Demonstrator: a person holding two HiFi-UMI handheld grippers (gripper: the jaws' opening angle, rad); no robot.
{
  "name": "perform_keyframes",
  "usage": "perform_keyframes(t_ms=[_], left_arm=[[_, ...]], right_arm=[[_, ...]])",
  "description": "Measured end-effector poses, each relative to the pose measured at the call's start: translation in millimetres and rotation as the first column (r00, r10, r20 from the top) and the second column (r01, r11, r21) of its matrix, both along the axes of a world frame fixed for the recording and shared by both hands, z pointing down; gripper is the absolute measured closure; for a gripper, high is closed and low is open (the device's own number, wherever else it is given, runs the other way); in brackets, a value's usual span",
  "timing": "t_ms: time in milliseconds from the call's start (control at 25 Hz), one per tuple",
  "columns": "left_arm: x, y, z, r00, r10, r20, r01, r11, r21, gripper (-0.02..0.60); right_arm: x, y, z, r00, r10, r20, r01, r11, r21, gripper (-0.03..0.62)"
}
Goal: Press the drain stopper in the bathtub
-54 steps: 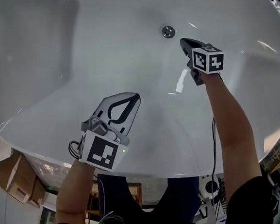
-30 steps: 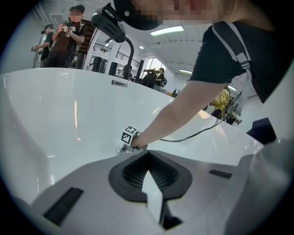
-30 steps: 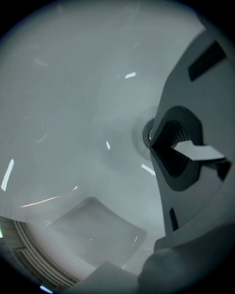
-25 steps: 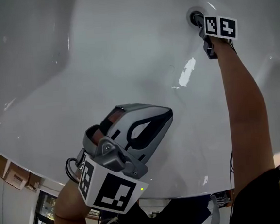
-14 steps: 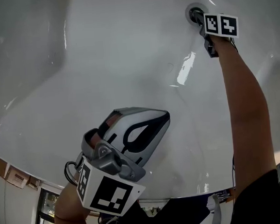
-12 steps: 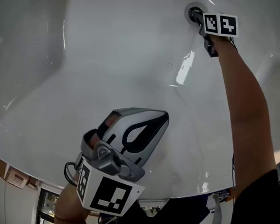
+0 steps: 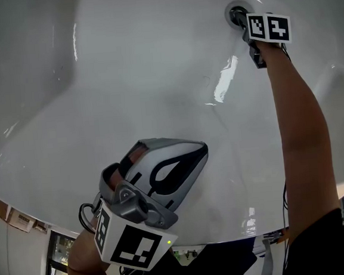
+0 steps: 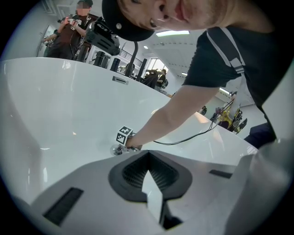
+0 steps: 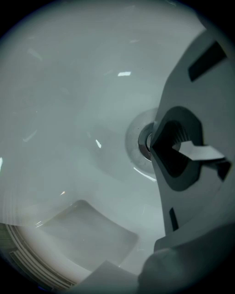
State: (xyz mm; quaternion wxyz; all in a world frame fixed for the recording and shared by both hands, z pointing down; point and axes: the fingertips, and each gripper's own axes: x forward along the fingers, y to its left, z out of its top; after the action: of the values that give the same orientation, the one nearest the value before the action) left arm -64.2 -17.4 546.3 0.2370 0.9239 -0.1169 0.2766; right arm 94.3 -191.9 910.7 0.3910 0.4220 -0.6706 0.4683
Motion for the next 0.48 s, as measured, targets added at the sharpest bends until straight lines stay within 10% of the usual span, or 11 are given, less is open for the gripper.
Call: perform_keyframes(t_ms=[480], left_arm=[[-1.6, -3.0, 2.8, 1.000, 0.004, 0.027, -0.005, 0.999, 0.039, 0.572]], right_arm=[[1.5, 0.5, 1.6, 0.993, -0.041, -0.110, 0.046, 0.998, 0.048, 0.578]])
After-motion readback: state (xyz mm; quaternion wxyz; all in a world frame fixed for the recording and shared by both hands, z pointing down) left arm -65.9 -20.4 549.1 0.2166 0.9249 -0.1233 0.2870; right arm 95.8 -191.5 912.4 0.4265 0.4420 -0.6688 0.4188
